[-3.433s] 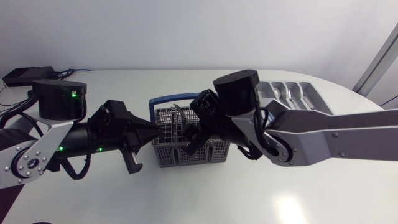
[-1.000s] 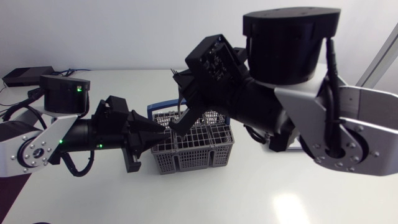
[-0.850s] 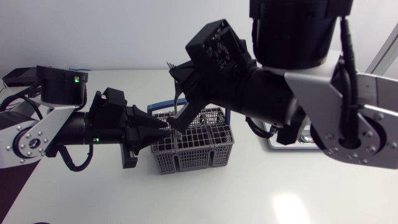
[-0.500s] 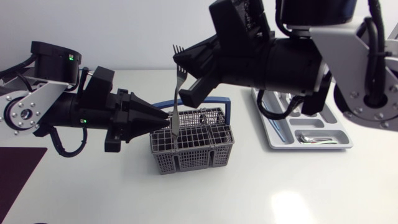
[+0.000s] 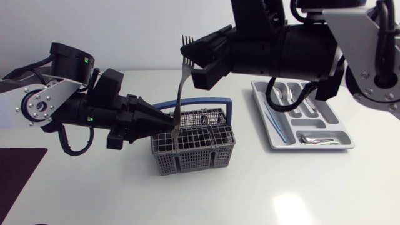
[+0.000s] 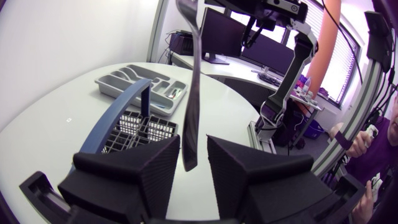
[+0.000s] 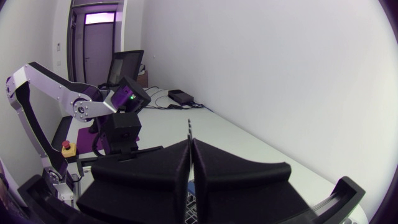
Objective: Unload the cutlery basket into the drawer organizer.
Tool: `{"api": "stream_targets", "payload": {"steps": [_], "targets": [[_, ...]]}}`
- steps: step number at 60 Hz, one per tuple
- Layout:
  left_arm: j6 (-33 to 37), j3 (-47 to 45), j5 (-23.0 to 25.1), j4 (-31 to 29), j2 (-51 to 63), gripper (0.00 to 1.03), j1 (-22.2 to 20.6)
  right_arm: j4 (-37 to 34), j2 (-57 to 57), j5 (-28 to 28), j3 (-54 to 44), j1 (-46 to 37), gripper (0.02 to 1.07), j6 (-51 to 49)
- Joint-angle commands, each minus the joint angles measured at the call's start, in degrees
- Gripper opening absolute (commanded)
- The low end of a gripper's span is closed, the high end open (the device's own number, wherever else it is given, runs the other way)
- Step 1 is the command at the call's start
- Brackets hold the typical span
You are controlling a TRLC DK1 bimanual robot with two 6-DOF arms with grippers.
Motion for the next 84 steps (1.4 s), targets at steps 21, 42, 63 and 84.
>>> {"api": "stream_targets", "payload": {"steps": [21, 42, 63, 84], "targets": [[-0.06, 1.92, 5.94, -2.40, 2.04, 0.23, -2.18, 0.41, 0.72, -0.75, 1.27, 0.82, 0.07, 2.84], [0.11, 3.06, 8.58, -3.10, 4.33, 0.24, -0.86, -0.30, 0.90, -1.98, 1.97, 0.38, 0.07, 4.07], [0.20, 3.50, 10.86, -3.54, 4.68, 0.42, 0.11, -0.38, 0.81, -3.74, 2.32, -0.41, 0.07, 5.65], [0.11, 4.56, 13.50, -5.91, 5.29, 0.44, -0.60, 0.32, 1.42, -4.79, 2.24, -1.12, 0.07, 6.97]]}}
